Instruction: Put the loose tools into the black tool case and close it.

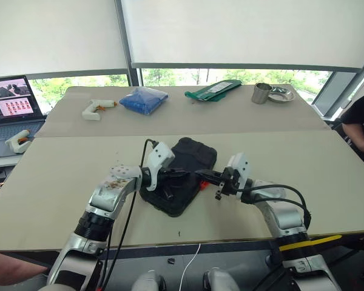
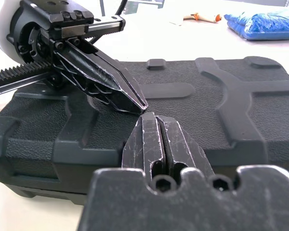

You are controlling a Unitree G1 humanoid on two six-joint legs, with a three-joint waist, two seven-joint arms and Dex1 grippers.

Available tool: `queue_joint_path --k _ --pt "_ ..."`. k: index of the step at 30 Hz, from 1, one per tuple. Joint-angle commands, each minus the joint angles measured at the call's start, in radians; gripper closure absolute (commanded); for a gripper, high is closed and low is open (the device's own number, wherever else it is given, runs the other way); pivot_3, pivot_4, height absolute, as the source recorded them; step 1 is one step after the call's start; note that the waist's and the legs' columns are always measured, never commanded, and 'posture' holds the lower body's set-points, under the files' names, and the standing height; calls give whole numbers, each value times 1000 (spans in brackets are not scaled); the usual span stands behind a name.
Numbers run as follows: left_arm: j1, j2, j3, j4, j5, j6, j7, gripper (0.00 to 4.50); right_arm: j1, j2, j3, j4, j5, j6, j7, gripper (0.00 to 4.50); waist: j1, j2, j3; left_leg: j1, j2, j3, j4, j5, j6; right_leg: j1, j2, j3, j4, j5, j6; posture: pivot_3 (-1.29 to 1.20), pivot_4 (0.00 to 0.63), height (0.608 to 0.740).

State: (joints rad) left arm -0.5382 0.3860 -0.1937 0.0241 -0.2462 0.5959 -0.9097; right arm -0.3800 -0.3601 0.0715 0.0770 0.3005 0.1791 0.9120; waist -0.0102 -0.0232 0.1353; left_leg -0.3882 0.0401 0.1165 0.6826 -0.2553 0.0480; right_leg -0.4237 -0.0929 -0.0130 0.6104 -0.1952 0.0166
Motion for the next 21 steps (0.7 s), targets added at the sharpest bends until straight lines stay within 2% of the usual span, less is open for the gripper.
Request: queue_joint_path --k 1,6,9,21 --pt "54 2 -50 79 23 44 9 4478 32 -58 -62 -78 43 22 7 4500 1 0 0 0 0 0 0 0 0 0 0 0 0 0 0 0 150 740" --pt "55 1 -49 80 23 40 11 4478 77 -93 -69 -62 24 38 -26 4500 1 0 0 0 0 0 -1 0 0 0 0 0 -1 -1 1 0 150 740" --pt "56 3 -52 80 24 40 10 4478 93 -87 -39 -51 15 40 -18 4500 0 0 0 1 0 0 -1 0 0 0 0 0 0 -4 6 0 150 740" --pt "47 8 -51 85 22 47 7 4478 76 -48 -5 -60 15 60 -20 4500 -2 0 0 2 0 -1 -2 0 0 0 0 0 0 -4 7 0 150 740"
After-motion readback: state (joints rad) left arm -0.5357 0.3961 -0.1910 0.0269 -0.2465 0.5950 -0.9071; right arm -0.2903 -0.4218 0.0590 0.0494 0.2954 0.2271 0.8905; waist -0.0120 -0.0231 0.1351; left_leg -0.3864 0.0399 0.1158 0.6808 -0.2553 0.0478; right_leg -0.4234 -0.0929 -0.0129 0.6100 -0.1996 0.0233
